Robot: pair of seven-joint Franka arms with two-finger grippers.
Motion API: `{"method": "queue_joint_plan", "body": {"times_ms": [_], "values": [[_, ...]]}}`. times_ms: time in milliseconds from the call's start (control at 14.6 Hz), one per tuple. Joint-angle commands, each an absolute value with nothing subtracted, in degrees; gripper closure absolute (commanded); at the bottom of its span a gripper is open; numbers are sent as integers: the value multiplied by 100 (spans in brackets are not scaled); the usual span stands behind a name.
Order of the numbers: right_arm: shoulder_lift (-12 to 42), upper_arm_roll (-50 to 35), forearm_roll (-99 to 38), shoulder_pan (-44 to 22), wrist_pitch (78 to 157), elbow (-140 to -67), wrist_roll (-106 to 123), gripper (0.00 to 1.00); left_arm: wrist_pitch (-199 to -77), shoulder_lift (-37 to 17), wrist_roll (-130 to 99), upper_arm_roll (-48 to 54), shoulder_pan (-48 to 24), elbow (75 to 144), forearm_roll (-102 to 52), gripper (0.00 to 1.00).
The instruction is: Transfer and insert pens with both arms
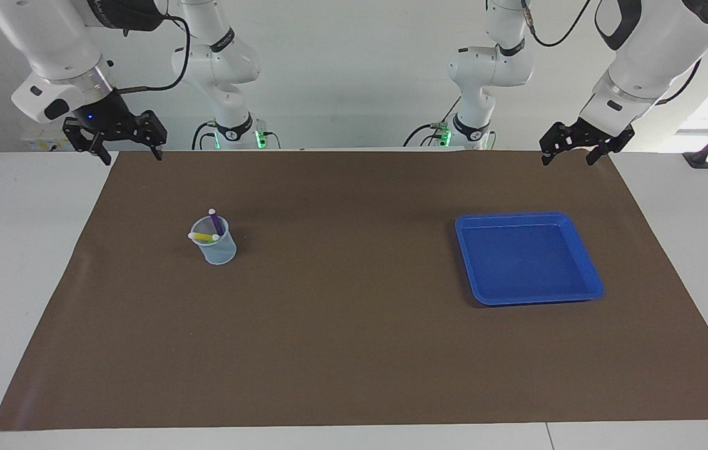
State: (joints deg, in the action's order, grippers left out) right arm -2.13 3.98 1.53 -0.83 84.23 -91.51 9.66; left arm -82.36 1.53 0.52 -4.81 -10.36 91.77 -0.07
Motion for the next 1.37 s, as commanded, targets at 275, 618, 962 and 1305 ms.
{"method": "queue_joint_plan", "body": {"times_ms": [275, 618, 962, 1305], "values": [[26, 475, 185, -79, 8570, -9211, 861, 0, -8834, 370, 343, -580, -1169, 9591, 105, 0], [158, 492, 185, -70, 8569, -9132, 466, 0, -8305, 87, 351, -589, -1169, 9051, 123, 0], [211, 483, 211, -36, 8561, -9018, 282, 0, -8332, 114, 360, -589, -1169, 9070, 132, 0], [211, 439, 185, 70, 8569, -8939, 264, 0, -8350, 123, 360, -580, -1116, 9062, 176, 0]]}}
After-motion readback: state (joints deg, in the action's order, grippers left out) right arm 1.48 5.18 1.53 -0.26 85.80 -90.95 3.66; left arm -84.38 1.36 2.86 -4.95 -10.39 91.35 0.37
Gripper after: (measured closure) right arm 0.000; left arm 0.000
